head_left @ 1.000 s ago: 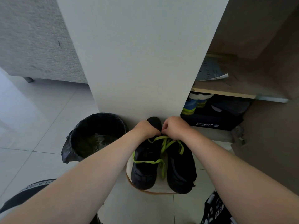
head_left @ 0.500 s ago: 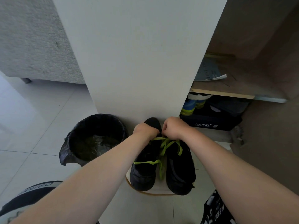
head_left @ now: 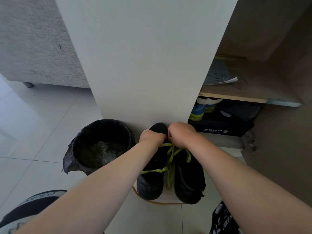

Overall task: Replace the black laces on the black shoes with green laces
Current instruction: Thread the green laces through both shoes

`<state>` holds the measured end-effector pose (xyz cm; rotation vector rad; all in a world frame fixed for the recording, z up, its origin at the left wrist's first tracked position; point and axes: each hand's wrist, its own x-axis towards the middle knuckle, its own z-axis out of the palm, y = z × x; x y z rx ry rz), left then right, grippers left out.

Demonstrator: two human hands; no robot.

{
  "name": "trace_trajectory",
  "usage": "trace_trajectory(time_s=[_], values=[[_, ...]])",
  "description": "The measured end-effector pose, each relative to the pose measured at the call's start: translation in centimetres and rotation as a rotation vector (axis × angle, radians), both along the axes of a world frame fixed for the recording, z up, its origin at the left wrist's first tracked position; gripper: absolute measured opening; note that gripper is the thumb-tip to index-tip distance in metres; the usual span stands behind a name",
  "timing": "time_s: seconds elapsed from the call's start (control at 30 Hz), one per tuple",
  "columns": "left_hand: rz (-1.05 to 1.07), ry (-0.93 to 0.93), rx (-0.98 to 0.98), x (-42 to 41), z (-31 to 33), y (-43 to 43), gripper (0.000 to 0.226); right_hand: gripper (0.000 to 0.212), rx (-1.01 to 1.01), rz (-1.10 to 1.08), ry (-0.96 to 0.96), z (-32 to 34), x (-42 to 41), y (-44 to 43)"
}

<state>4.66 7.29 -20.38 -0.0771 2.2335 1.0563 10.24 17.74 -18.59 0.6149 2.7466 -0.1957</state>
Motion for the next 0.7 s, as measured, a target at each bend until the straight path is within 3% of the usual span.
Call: trace_trajectory(time_s=[0.23,0.7], values=[[-0.021,-0.038,0.043,-0.4,0.0,-0.3,0.032,0.018,0.061,0.015,0.073,-0.4,0.0,0.3],[-0.092,0.010,0.089,-0.4,-0.7,-1.0,0.033,0.015,0.184,0.156,-0.071,0.4,-1.1,-0.6]])
